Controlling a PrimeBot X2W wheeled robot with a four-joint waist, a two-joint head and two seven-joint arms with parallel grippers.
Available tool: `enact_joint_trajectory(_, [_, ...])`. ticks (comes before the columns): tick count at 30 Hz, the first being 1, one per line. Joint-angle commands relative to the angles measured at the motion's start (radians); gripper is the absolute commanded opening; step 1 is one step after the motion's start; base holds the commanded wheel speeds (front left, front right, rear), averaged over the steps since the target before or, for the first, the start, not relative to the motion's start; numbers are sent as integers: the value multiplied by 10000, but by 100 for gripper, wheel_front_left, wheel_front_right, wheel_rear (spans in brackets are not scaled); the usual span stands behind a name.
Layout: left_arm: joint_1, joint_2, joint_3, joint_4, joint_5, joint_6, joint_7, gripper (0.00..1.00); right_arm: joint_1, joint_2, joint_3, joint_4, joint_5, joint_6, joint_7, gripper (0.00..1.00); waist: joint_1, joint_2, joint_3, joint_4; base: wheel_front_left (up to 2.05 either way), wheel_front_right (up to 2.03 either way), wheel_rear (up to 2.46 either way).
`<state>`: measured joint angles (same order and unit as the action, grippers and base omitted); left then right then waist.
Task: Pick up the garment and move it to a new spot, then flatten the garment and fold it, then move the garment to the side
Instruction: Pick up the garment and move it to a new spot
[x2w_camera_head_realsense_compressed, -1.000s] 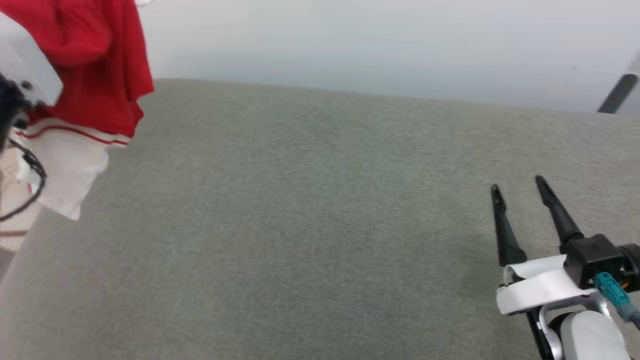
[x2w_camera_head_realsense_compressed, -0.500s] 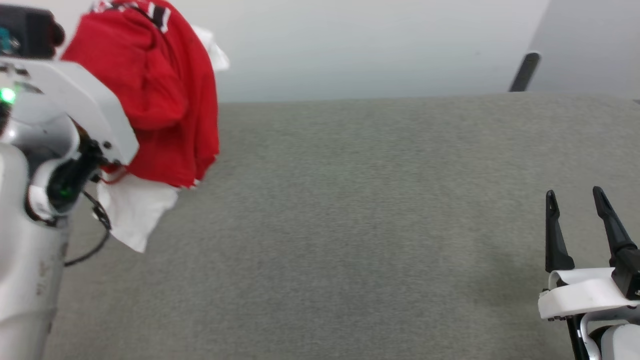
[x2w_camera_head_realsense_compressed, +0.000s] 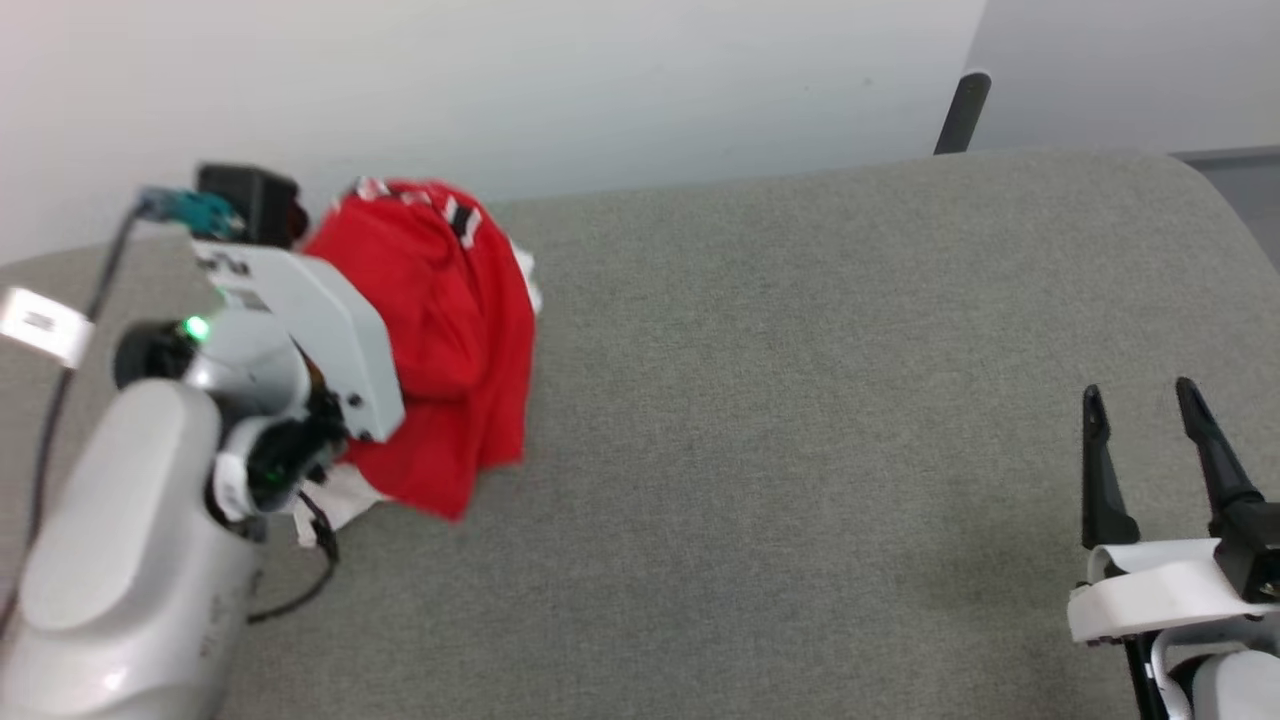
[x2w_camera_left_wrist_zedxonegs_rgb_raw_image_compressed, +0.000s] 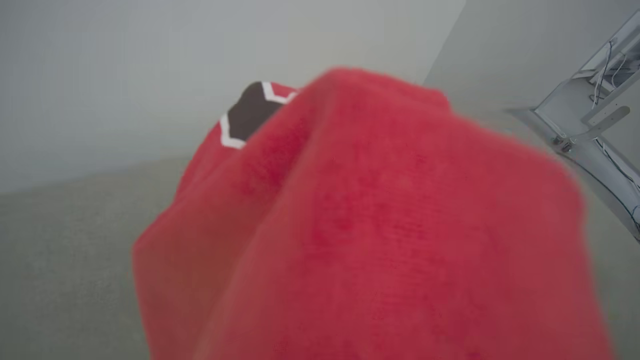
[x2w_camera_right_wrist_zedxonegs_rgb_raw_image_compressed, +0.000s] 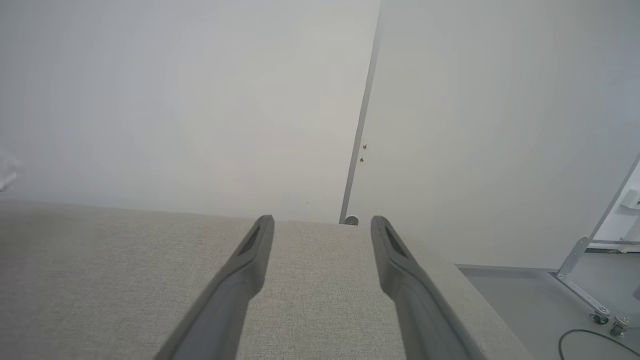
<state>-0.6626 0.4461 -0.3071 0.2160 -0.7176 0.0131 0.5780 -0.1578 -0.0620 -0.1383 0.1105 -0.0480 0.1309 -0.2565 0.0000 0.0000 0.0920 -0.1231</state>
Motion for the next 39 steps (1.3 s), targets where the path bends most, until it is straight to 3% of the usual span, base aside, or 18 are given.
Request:
enact_joint_trajectory(1, [111, -50, -28, 48, -1, 3, 6, 0, -159, 21, 57, 14, 32, -3, -37, 100, 0, 0, 99, -74, 0, 0, 0])
enact_joint_trajectory(18, [306, -1026, -1176, 3281, -200, -825, 160, 0, -465, 121, 521, 566, 229, -3, -88, 100, 0, 0, 292, -214, 0, 0, 0])
enact_joint_trajectory(19, [271, -1119, -1213, 3415, -255, -878, 154, 11, -443, 123, 534, 596, 241, -3, -90, 100, 0, 0, 243, -174, 0, 0, 0])
enact_joint_trajectory(20, [193, -1152, -1297, 3534, -191, -950, 126, 34, -414, 124, 545, 632, 241, -3, -92, 100, 0, 0, 186, -126, 0, 0, 0])
enact_joint_trajectory(21, [121, -1183, -1358, 3642, -164, -1000, 118, 47, -378, 124, 562, 658, 230, -3, -93, 100, 0, 0, 125, -76, 0, 0, 0])
enact_joint_trajectory(23, [4, -1249, -1451, 3732, -168, -1092, 48, 100, -306, 124, 596, 693, 195, -3, -96, 100, 0, 0, -11, 22, 0, 0, 0])
enact_joint_trajectory(29, [-258, -1288, -1633, 3484, -345, -1276, 179, 100, -76, 126, 698, 783, 158, -3, -100, 100, 0, 0, -470, 364, 0, 0, 0])
enact_joint_trajectory(39, [69, -749, -1186, 1802, -639, -1212, -170, 100, 167, 127, 930, 867, 248, -3, -101, 100, 0, 0, -1041, 933, 0, 0, 0])
